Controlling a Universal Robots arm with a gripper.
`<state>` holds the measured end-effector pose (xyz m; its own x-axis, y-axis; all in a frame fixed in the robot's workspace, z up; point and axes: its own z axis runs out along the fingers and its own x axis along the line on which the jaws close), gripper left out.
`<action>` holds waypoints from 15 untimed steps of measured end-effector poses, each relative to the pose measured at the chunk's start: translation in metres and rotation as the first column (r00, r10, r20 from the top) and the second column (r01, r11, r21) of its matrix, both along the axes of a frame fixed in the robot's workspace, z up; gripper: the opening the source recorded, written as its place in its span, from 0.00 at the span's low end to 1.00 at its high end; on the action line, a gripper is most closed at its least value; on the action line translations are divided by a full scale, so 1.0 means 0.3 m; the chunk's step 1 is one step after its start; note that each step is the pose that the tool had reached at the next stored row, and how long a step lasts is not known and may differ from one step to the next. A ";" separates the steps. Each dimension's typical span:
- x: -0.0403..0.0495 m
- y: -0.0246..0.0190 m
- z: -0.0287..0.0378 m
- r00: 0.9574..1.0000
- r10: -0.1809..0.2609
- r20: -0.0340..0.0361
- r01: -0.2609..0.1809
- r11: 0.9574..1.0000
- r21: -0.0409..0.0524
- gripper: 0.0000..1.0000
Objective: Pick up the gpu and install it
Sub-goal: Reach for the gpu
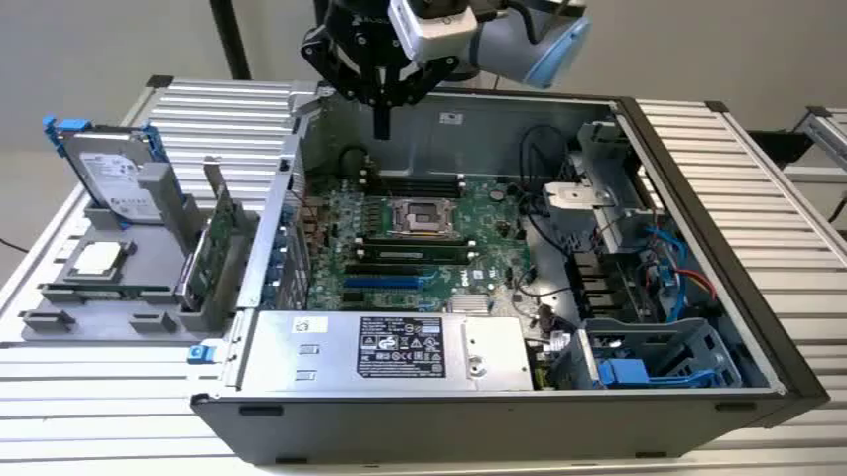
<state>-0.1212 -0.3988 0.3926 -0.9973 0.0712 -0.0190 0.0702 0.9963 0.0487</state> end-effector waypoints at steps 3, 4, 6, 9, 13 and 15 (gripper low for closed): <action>0.000 0.000 0.000 1.000 0.000 0.000 0.000 1.000 0.000 0.00; 0.000 0.000 0.000 1.000 0.000 0.000 0.000 1.000 0.000 0.00; 0.000 0.000 0.000 1.000 0.000 -0.001 0.000 1.000 0.000 0.00; 0.000 0.000 0.000 1.000 0.000 -0.002 0.000 1.000 0.000 0.00; 0.001 0.000 0.000 1.000 0.000 -0.004 0.000 1.000 0.000 0.00; 0.001 0.000 0.000 1.000 0.000 -0.005 0.000 1.000 0.000 0.00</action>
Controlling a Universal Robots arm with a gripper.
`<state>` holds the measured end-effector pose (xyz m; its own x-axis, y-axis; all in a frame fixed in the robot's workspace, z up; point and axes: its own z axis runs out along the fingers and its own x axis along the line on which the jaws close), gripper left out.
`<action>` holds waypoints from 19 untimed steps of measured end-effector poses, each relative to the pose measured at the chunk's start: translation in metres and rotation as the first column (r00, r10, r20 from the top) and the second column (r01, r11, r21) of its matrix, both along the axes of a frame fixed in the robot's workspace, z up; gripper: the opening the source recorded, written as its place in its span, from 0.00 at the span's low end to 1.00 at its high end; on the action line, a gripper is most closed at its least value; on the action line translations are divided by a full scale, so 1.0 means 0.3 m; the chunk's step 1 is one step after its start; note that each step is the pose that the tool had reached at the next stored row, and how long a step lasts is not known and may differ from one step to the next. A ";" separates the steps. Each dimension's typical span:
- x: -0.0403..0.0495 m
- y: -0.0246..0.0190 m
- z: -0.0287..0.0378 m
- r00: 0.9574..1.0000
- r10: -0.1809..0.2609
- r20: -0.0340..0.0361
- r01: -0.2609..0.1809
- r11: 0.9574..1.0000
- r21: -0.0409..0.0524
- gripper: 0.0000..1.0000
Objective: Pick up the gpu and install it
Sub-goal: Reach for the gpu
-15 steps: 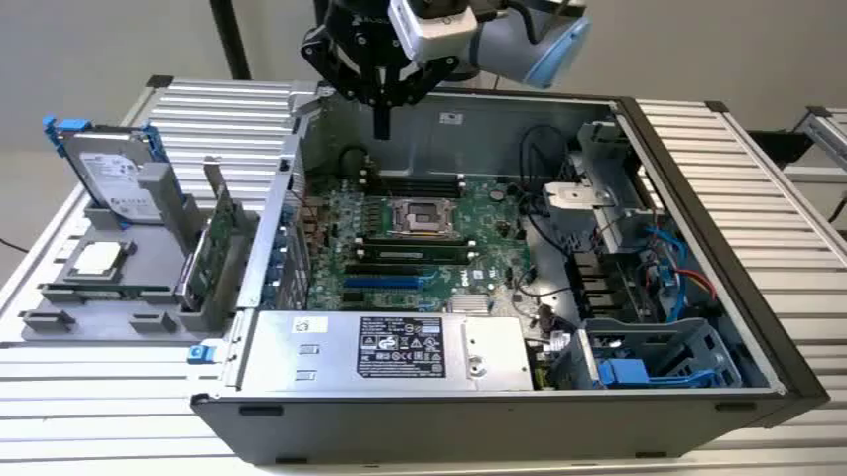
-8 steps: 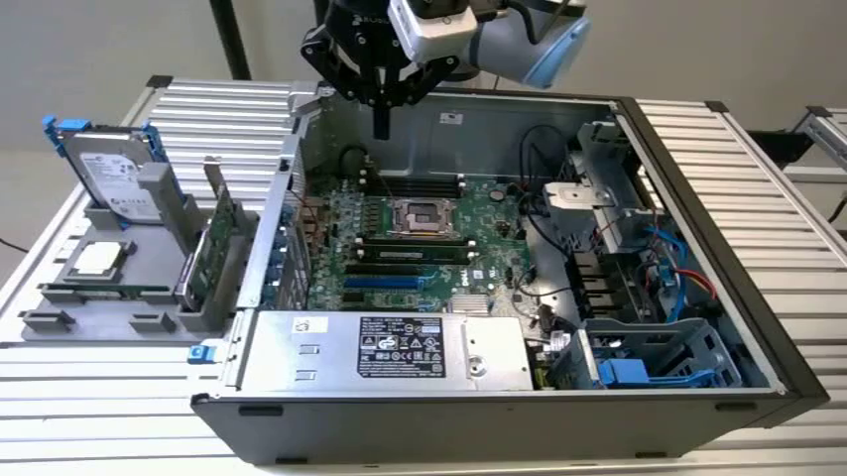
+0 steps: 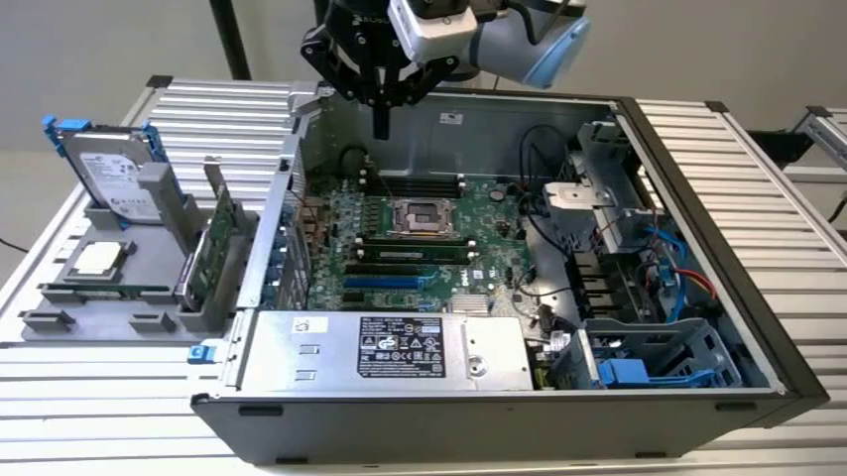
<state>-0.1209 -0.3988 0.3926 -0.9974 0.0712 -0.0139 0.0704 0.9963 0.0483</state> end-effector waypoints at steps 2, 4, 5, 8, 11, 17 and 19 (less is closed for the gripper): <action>0.000 0.000 0.000 1.000 0.000 -0.001 0.000 1.000 0.000 0.00; 0.000 0.000 0.000 1.000 0.000 -0.002 0.000 1.000 0.000 0.00; 0.000 0.000 0.000 1.000 0.000 -0.002 0.000 1.000 0.000 0.00; -0.001 0.000 0.000 1.000 0.000 -0.002 0.000 1.000 0.000 0.00; -0.008 0.000 0.000 1.000 0.000 -0.002 0.000 1.000 0.000 0.00; -0.029 0.000 0.000 1.000 0.000 -0.002 0.000 1.000 0.000 0.00; -0.036 0.000 0.000 1.000 0.000 -0.002 0.000 1.000 0.000 0.00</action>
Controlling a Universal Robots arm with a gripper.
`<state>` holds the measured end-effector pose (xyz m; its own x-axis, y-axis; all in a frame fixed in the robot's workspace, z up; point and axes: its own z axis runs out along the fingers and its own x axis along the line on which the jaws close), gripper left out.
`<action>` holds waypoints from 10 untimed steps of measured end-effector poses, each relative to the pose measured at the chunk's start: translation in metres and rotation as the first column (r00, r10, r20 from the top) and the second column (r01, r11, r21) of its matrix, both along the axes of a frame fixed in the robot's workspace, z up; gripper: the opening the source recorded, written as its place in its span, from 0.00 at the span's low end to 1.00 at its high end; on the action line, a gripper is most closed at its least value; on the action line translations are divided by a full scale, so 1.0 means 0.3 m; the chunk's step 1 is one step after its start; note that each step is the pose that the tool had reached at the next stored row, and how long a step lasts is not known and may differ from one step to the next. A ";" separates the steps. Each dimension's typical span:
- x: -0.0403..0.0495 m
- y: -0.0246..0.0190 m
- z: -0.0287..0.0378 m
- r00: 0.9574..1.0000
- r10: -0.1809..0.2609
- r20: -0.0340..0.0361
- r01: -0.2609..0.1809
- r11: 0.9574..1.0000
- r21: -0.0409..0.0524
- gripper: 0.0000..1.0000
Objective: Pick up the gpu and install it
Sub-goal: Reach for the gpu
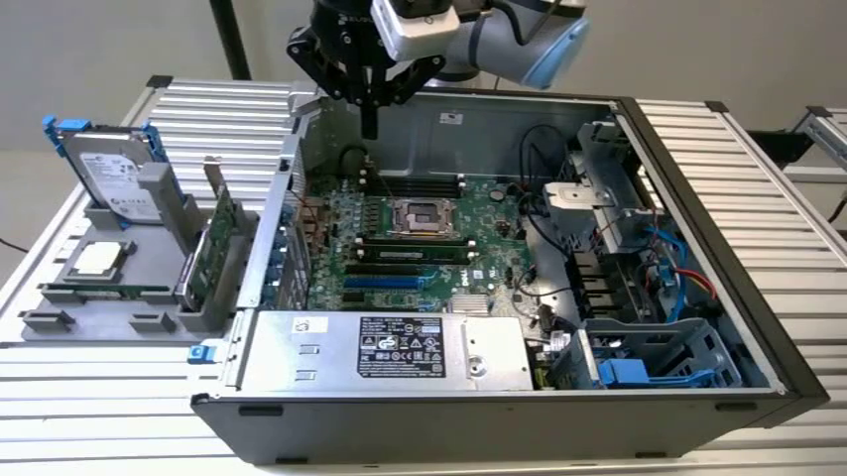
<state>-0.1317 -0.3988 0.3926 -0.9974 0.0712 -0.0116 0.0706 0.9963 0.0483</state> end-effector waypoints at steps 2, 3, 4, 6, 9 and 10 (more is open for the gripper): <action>-0.006 0.000 0.000 1.000 0.000 0.000 0.000 1.000 0.000 0.00; -0.009 0.000 0.000 1.000 0.000 0.000 0.000 1.000 0.000 0.00; -0.013 0.000 0.000 1.000 0.000 0.000 0.000 1.000 0.000 0.00; -0.020 0.000 0.000 1.000 0.000 0.000 0.000 1.000 0.000 0.00; -0.031 -0.001 0.000 1.000 0.000 0.000 0.000 1.000 0.000 0.00; -0.035 -0.001 0.000 1.000 0.000 0.000 0.000 1.000 0.000 0.00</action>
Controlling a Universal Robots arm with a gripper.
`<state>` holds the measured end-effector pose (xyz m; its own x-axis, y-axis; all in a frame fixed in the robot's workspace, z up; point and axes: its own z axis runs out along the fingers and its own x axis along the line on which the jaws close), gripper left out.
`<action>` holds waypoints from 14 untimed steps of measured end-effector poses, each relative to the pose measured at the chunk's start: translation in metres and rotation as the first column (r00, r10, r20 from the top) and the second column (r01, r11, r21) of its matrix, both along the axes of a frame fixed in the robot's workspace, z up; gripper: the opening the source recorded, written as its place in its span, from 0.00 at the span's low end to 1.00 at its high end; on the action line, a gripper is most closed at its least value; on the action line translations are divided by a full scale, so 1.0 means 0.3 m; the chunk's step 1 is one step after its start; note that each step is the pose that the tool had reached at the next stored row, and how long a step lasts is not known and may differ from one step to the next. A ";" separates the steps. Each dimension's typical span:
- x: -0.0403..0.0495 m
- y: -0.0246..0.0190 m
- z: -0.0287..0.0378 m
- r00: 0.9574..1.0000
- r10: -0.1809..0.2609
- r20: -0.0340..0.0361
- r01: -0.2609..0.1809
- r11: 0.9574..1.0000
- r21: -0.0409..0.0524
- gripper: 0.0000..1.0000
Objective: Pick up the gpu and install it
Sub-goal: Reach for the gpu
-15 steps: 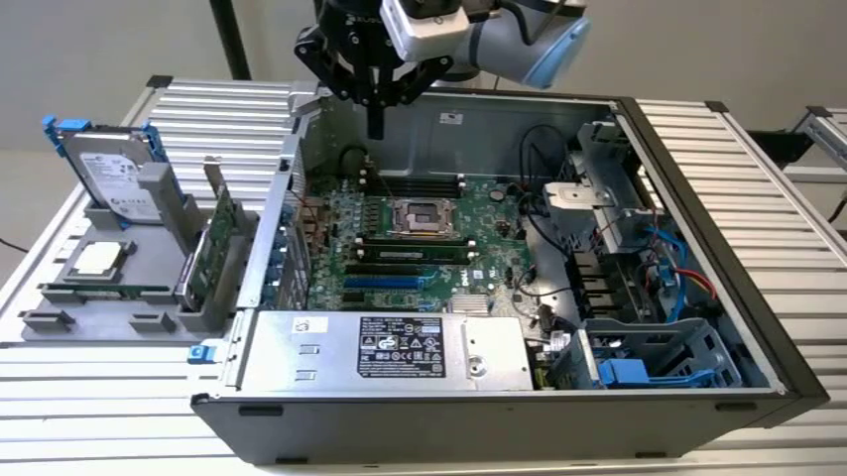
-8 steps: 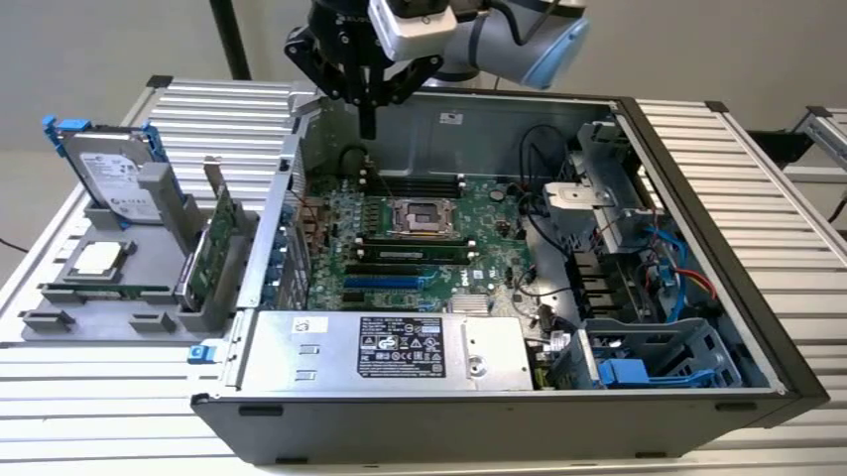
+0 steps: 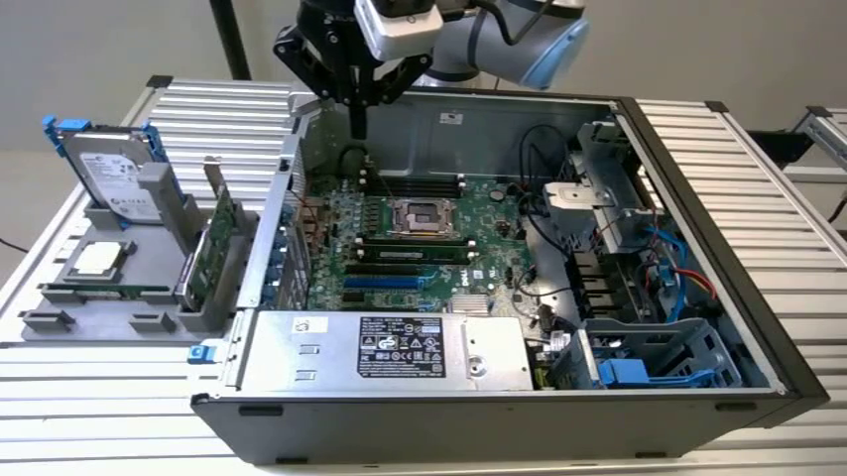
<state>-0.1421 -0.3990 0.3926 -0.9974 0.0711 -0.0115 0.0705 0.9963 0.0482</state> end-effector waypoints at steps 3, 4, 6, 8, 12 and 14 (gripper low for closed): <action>-0.011 0.000 0.000 1.000 0.000 0.000 0.000 1.000 0.000 0.00; -0.015 0.000 0.000 1.000 0.000 0.000 0.000 1.000 0.000 0.00; -0.022 0.000 0.000 1.000 0.000 0.000 0.000 1.000 0.000 0.00; -0.029 0.000 0.000 1.000 0.000 0.000 0.000 1.000 0.000 0.00; -0.044 0.000 0.000 1.000 0.000 0.000 0.000 1.000 0.000 0.00; -0.050 0.000 0.000 1.000 0.000 0.000 0.000 1.000 0.000 0.00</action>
<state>-0.1572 -0.3990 0.3926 -0.9974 0.0712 -0.0115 0.0706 0.9963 0.0483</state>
